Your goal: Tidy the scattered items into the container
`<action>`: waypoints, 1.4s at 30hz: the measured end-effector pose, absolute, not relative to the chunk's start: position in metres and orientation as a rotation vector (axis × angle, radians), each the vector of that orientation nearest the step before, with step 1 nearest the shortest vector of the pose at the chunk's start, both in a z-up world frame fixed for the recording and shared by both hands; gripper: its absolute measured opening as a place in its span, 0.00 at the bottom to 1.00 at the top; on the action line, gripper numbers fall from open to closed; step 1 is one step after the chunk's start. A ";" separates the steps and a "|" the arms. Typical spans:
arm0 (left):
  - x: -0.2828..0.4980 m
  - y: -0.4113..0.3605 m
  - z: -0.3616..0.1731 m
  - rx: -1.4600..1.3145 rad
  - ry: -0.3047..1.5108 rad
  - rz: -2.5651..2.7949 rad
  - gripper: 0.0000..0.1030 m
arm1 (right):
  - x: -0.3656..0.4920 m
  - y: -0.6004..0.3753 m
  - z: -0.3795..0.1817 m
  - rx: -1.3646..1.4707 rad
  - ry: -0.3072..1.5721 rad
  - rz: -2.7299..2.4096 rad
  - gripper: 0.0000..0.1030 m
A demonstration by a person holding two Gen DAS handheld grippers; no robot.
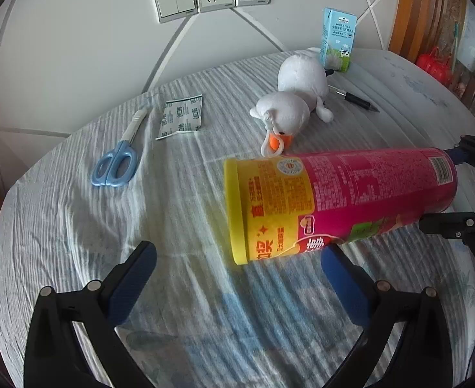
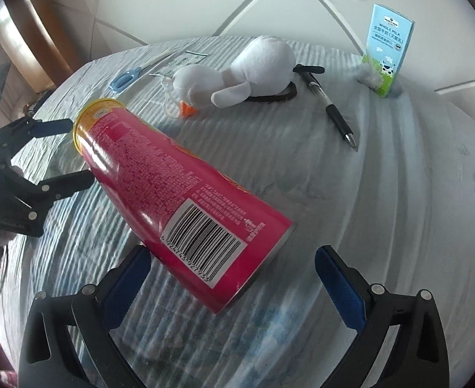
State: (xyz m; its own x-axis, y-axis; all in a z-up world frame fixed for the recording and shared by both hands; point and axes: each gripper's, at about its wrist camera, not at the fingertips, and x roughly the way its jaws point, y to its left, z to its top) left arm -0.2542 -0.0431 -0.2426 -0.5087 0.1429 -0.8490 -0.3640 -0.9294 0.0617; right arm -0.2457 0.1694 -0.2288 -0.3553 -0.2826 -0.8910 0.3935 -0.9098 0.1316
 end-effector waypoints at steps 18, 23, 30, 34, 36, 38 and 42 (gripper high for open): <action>-0.290 -0.017 -0.261 -1.217 0.426 2.390 0.71 | -0.265 0.169 -0.230 1.274 0.107 -2.313 0.91; -0.270 -0.021 -0.246 -1.191 0.407 2.404 0.70 | -0.253 0.169 -0.217 1.248 0.140 -2.322 0.91; -0.205 -0.034 -0.207 -1.177 0.358 2.429 0.70 | -0.207 0.164 -0.190 1.222 0.164 -2.301 0.91; -0.170 -0.037 -0.189 -1.192 0.341 2.457 0.70 | -0.174 0.158 -0.175 1.208 0.133 -2.302 0.91; -0.154 -0.041 -0.180 -1.193 0.326 2.473 0.70 | -0.160 0.157 -0.167 1.197 0.128 -2.305 0.91; -0.138 -0.045 -0.171 -1.189 0.304 2.489 0.70 | -0.146 0.156 -0.158 1.178 0.123 -2.305 0.91; -0.108 -0.053 -0.152 -1.160 0.283 2.526 0.70 | -0.121 0.151 -0.139 1.135 0.144 -2.304 0.91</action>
